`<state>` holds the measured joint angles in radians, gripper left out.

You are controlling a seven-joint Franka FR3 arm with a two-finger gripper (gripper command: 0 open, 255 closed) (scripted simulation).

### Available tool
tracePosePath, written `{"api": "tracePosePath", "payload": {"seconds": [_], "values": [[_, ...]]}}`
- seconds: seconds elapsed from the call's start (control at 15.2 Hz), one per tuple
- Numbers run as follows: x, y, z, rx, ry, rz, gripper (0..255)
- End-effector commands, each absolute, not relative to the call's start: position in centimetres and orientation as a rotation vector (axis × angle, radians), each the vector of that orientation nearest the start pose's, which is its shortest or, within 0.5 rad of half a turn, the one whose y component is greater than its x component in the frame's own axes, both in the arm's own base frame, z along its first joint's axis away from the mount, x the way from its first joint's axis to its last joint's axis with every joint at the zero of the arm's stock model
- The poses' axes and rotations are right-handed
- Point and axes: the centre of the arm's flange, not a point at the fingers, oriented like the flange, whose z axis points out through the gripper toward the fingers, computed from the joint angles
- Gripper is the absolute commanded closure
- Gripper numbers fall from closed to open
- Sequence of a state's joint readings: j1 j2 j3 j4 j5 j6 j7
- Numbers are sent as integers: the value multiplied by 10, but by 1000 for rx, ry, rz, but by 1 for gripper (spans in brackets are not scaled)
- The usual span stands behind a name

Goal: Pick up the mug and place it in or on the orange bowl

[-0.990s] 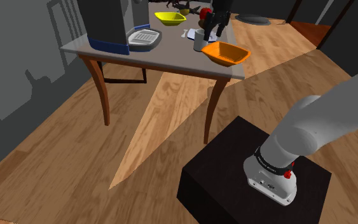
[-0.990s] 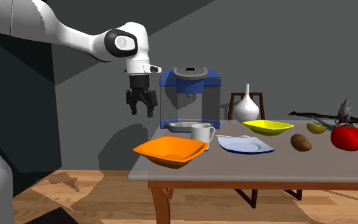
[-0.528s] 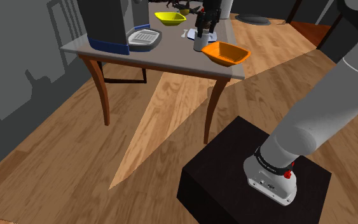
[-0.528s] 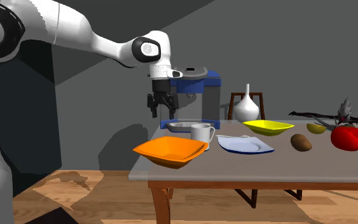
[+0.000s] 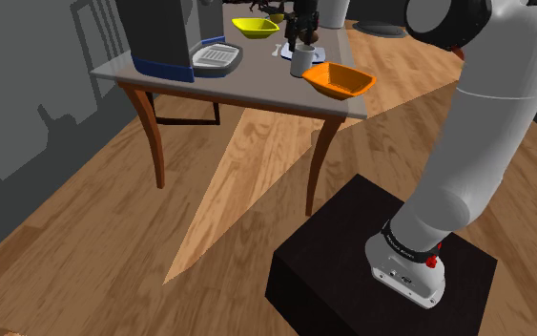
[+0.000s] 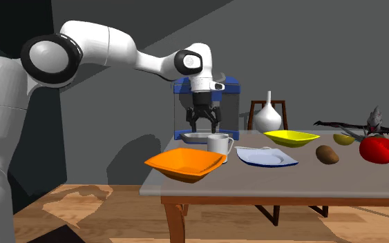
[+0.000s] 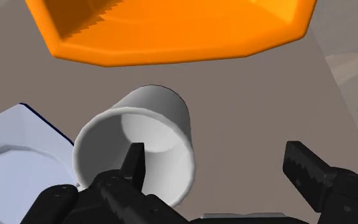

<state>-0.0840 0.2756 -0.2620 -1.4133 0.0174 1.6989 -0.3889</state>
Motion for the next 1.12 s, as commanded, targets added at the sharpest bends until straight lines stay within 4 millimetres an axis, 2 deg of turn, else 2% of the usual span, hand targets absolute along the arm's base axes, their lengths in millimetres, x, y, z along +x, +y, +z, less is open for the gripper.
{"api": "tracePosePath", "payload": {"seconds": [0.0, 0.07, 0.53, 1.06], "values": [[633, -208, 545, -3207, -90, 19, 0], [633, -209, 545, -3207, -91, 19, 0], [633, -211, 505, -3207, -91, 19, 0], [633, -211, 505, -3207, -91, 19, 0]]}}
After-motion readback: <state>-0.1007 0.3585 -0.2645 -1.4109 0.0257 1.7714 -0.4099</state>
